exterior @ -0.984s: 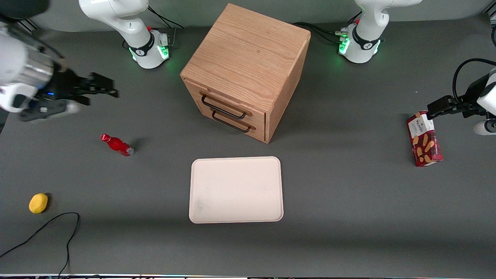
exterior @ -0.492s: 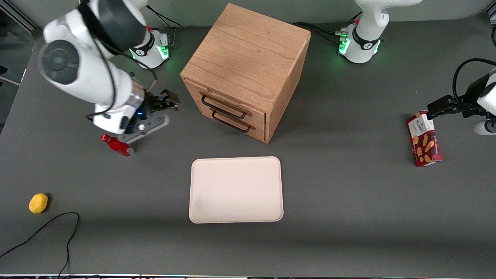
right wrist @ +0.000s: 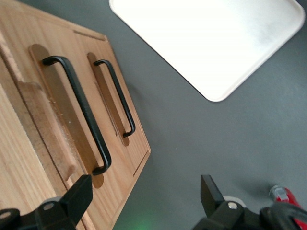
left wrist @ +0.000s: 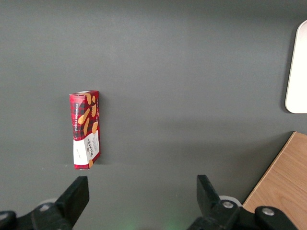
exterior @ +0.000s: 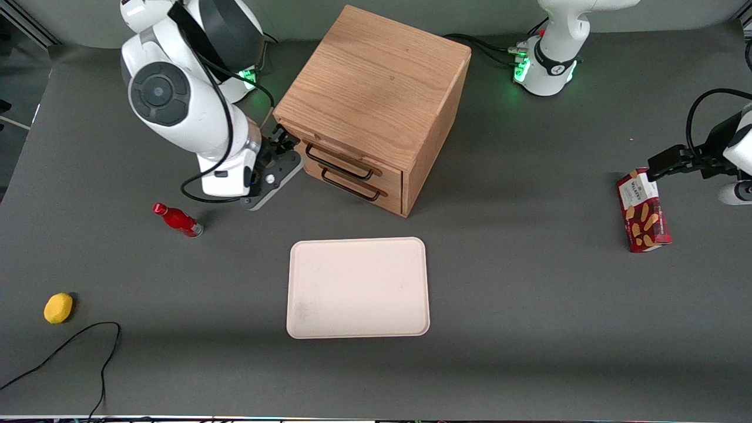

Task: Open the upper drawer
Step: 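Swing the right gripper toward the upper drawer's black handle, then align the open right gripper around the upper drawer handle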

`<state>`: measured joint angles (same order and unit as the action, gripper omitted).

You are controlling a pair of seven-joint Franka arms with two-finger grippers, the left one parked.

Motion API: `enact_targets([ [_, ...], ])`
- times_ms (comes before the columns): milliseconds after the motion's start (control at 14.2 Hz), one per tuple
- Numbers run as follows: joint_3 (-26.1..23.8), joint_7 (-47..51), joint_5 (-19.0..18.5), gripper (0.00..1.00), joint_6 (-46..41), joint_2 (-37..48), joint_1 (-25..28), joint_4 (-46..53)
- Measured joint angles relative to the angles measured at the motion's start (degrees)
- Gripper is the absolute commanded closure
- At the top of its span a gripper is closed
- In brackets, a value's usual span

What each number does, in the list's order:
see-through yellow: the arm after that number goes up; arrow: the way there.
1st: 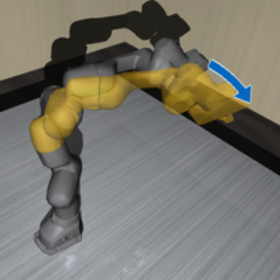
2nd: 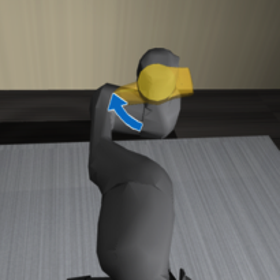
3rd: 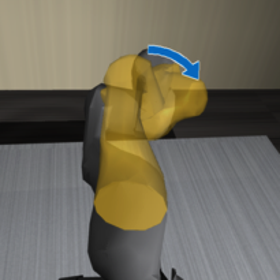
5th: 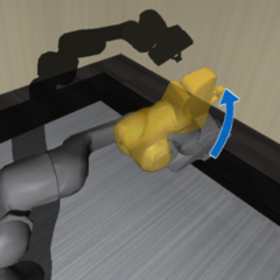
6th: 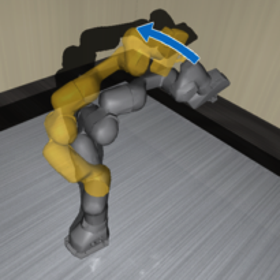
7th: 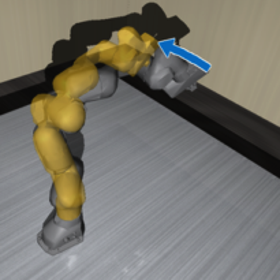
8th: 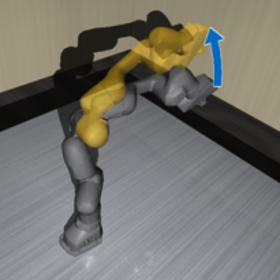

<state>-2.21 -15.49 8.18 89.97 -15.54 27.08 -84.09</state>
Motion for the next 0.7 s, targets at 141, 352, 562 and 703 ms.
enact_targets([
  [141,-1.12,-3.12,0.02,0.00,-0.34,-1.62,0.21,0.87],
  [352,-2.02,-8.36,1.72,0.00,-1.24,-4.71,0.34,2.75],
  [562,-1.84,-9.24,8.06,0.00,-1.27,-7.93,-0.32,4.43],
  [703,-1.81,-10.16,10.96,0.00,-2.21,-9.85,-1.32,5.70],
])
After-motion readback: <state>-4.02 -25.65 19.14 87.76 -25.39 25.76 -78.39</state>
